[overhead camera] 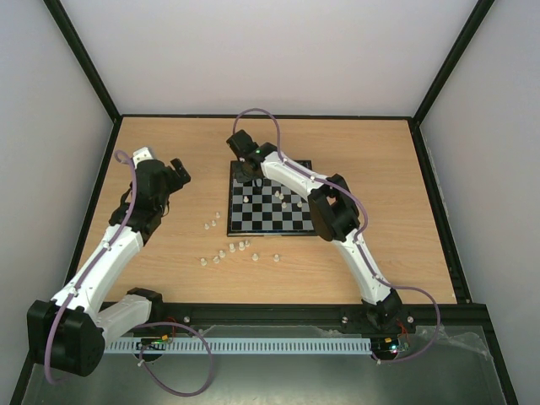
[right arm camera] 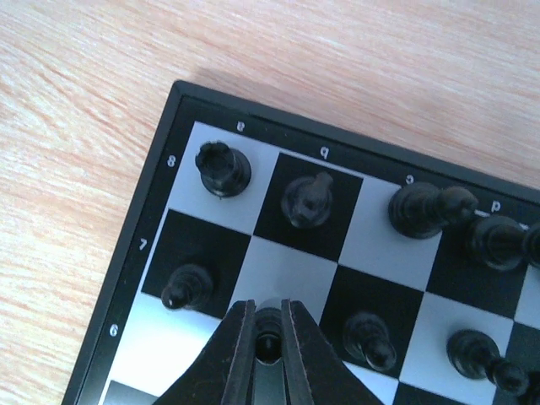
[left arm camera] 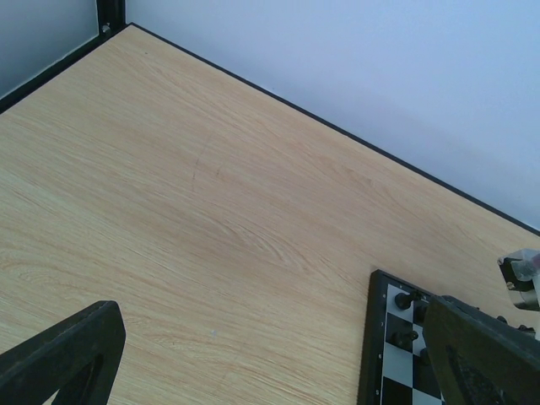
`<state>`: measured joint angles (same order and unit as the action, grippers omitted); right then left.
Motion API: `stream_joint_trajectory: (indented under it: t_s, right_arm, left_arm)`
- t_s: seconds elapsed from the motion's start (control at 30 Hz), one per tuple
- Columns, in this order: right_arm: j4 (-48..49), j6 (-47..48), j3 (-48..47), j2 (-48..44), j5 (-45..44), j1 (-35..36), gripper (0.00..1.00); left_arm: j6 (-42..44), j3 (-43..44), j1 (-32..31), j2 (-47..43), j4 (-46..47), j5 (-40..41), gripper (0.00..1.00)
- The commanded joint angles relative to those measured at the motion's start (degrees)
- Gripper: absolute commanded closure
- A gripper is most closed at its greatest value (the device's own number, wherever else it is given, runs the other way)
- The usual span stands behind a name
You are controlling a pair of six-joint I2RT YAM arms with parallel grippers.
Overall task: Set up the chess pieces on the board
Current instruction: Pick up the chess piece from the chessboard, then place the chess piece on the chessboard, then move the chess piece to the chessboard.
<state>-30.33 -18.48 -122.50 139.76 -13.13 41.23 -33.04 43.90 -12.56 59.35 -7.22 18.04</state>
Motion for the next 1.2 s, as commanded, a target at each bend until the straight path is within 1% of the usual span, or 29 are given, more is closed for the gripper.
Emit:
stream_joint_trajectory:
  t_s: [0.0, 0.4, 0.47, 0.5, 0.53, 0.73, 0.87, 0.9, 1.0, 1.07, 1.17]
  right_arm:
    - [-2.35, -0.03, -3.41, 2.72, -1.6, -0.3, 0.9]
    - [-2.56, 0.02, -5.08, 3.94, -1.65, -0.76, 0.89]
    - [-2.79, -0.03, -4.76, 3.73, -1.67, -0.72, 0.84]
    - [-2.84, -0.06, -4.5, 3.33, -1.64, -0.73, 0.77]
    - [-2.62, -0.06, -4.02, 2.87, -1.5, -0.78, 0.74]
    - [0.81, 0.07, -0.05, -2.56, 0.43, -0.74, 0.63]
    - [-0.14, -0.19, 0.03, -6.44, 2.3, -0.72, 0.57]
    - [-0.35, -0.3, 0.68, -8.22, 3.04, -0.73, 0.53]
    - [0.58, -0.74, 6.72, -15.89, 4.74, -0.47, 0.29]
    - [1.94, -1.19, 12.24, -21.98, 5.72, -0.39, 0.01]
    - [2.59, -2.35, 20.64, -32.21, 7.11, -0.28, 0.01]
  left_arm:
    - [-0.07, -0.53, 0.33, 0.33, 0.68, 0.3, 0.01]
    - [-0.03, -0.69, 0.34, 0.61, 0.9, 0.41, 0.01]
    - [-0.02, -0.72, 0.36, 0.6, 0.98, 0.33, 0.01]
    - [-0.01, -0.72, 0.34, 0.6, 0.92, 0.26, 0.01]
    - [-0.04, -0.69, 0.34, 0.51, 0.9, 0.15, 0.01]
    - [-0.14, 0.4, 0.34, 0.35, -0.08, 0.5, 0.01]
    - [-0.56, 3.13, 0.27, 0.07, -1.51, -0.81, 0.0]
    - [-0.55, 4.11, 0.19, -0.06, -2.06, -1.5, 0.0]
    - [-0.15, 7.77, -0.16, -0.91, -4.31, -3.01, 0.0]
    - [0.0, 9.22, -0.19, -1.82, -5.41, -4.83, 0.0]
    - [0.9, 10.22, -0.19, -3.06, -6.23, -11.07, 0.0]
